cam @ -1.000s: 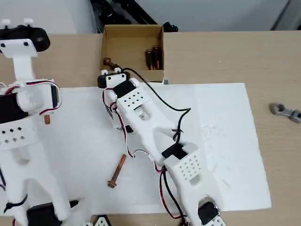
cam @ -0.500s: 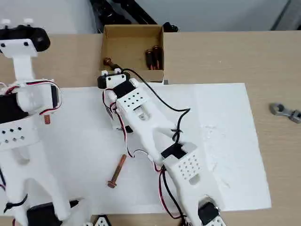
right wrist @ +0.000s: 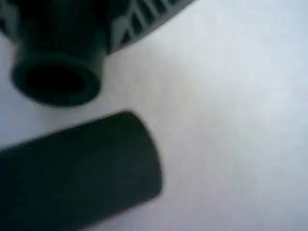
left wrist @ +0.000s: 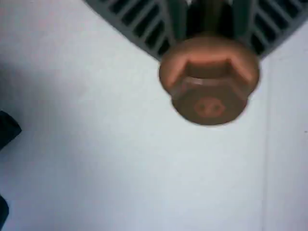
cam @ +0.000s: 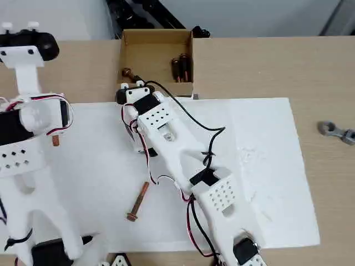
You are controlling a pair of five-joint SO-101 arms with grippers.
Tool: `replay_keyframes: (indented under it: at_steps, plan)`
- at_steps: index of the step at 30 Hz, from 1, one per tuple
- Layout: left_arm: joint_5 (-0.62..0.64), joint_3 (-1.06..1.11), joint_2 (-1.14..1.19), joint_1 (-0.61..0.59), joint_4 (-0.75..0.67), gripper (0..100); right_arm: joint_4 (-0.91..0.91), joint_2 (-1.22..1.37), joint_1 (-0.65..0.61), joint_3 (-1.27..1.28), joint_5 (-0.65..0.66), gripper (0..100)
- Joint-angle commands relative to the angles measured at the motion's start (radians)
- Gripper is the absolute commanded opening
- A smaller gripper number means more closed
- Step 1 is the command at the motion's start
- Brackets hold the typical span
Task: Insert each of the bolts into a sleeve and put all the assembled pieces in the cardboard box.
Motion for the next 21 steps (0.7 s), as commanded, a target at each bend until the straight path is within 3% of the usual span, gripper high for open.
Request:
replay_keyframes:
  at_steps: [1, 21]
  plan:
    - [-0.003, -0.002, -0.038, 0.003, -0.005, 1, 0.038, -0.010, -0.013, 0.009, -0.015, 1.0]
    - [-0.002, -0.004, -0.044, 0.003, -0.043, 1, 0.061, -0.731, -0.010, 0.011, -0.020, 1.0]
